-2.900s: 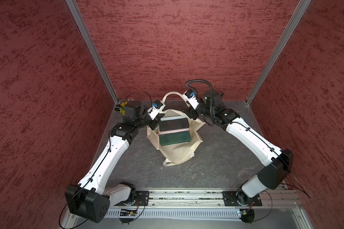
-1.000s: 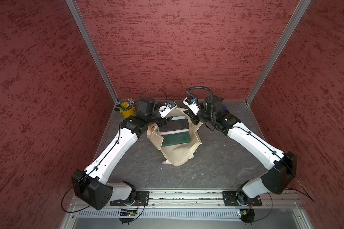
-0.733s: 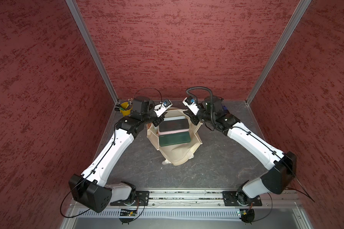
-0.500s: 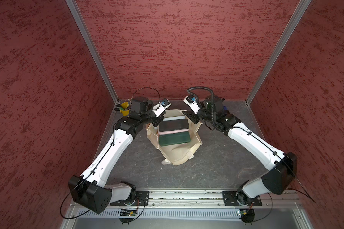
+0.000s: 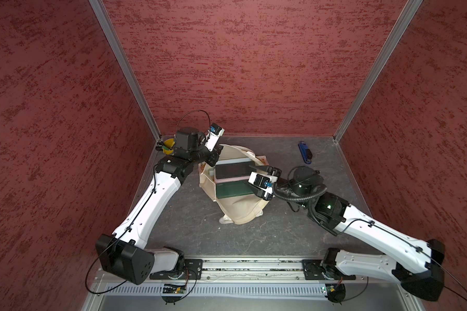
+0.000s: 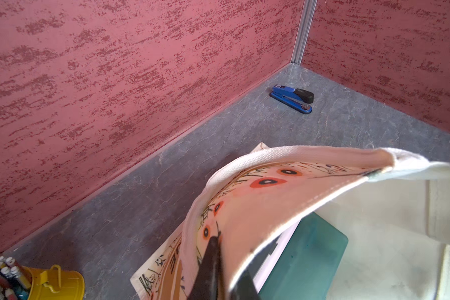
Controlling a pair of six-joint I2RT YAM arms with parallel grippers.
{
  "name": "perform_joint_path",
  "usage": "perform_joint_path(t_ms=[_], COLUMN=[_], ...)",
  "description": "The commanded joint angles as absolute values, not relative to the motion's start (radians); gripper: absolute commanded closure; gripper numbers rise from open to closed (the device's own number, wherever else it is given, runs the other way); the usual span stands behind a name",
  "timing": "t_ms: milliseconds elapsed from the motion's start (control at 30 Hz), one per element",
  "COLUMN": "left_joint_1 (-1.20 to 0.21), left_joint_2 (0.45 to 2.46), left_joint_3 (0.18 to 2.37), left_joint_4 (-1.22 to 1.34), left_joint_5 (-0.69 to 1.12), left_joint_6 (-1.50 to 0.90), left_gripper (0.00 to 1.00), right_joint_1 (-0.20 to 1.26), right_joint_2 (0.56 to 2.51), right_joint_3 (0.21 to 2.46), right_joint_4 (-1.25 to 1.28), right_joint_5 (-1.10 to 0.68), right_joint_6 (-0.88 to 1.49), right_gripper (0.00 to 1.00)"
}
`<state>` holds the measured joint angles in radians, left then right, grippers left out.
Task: Take out the pencil case from the canvas bag
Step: Adjust the pencil case in the canvas bag.
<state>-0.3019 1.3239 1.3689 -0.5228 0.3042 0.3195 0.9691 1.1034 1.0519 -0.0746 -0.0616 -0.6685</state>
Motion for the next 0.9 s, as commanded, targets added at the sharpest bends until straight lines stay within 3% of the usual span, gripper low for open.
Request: perform_joint_path(t_ms=[0,867], left_joint_1=[-0.293,-0.281], left_joint_2=[1.327,1.378], left_joint_3=[1.395,1.431], left_joint_4=[-0.505,-0.550], left_joint_5=[0.342,0.417], left_joint_6=[0.243,0.197], left_gripper=[1.00,1.00], right_joint_1=[1.010,1.040], right_joint_2=[1.111,1.590], right_joint_3=[1.006,1.017], right_joint_4=[-0.033,-0.100], right_joint_5=[-0.001,0.217], right_joint_6=[-0.737,-0.822], right_gripper=[0.43,0.33])
